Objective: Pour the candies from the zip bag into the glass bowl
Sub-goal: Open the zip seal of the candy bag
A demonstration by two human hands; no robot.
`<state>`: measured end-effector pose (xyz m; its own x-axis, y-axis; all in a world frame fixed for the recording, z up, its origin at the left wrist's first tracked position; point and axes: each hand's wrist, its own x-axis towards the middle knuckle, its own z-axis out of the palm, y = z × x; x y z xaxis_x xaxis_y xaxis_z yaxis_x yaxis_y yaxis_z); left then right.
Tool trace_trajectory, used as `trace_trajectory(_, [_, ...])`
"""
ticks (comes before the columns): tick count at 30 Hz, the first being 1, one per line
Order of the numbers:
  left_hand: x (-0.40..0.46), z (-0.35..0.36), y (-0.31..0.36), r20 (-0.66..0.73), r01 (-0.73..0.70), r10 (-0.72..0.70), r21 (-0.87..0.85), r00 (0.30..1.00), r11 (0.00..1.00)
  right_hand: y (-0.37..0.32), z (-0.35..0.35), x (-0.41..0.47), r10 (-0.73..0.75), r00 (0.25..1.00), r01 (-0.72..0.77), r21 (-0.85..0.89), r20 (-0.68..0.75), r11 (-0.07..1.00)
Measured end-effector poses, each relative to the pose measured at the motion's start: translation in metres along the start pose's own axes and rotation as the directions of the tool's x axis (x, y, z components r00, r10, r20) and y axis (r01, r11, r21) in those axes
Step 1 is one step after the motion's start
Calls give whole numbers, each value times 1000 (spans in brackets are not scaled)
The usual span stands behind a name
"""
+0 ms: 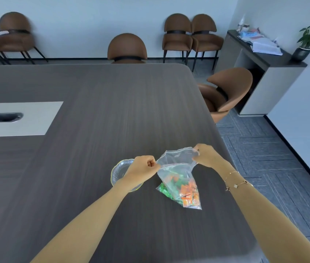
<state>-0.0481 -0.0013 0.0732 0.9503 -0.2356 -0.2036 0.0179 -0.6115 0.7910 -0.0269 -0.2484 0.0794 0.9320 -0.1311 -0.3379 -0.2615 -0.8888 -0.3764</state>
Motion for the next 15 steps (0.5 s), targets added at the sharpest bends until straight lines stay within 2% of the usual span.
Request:
trace_trajectory(2, [-1,-3,-8,-20,19,-19,22,1000,1000,6,-5,0,28,988,-4,156,-154,988])
trace_trajectory(4, [-1,-6,-12,-48,33,-31,33,998,999,4,-7,-6,34,983,18,282,-179,959])
trace_trajectory(6, [-1,-6,-13,-58,37,-33,74,998,997,5,0,-5,39,997,-13,339,-70,941])
trace_trajectory(8, [-2,-5,-15,-83,57,-48,108,995,993,11,14,-3,102,990,-137,434,102,890])
trace_trajectory(10, [-2,-5,-18,-116,86,-75,98,990,991,22,29,-5,94,968,-171,340,233,925])
trace_trajectory(12, [-2,-3,-22,-139,97,-82,100,987,990,32,48,-13,33,929,-100,167,368,981])
trace_trajectory(13, [-2,-2,-23,-141,97,-82,105,987,990,33,57,-18,17,911,-71,117,413,991])
trace_trajectory(15, [-2,-1,-26,-135,101,-86,103,987,990,35,78,-20,-18,909,-9,63,415,998])
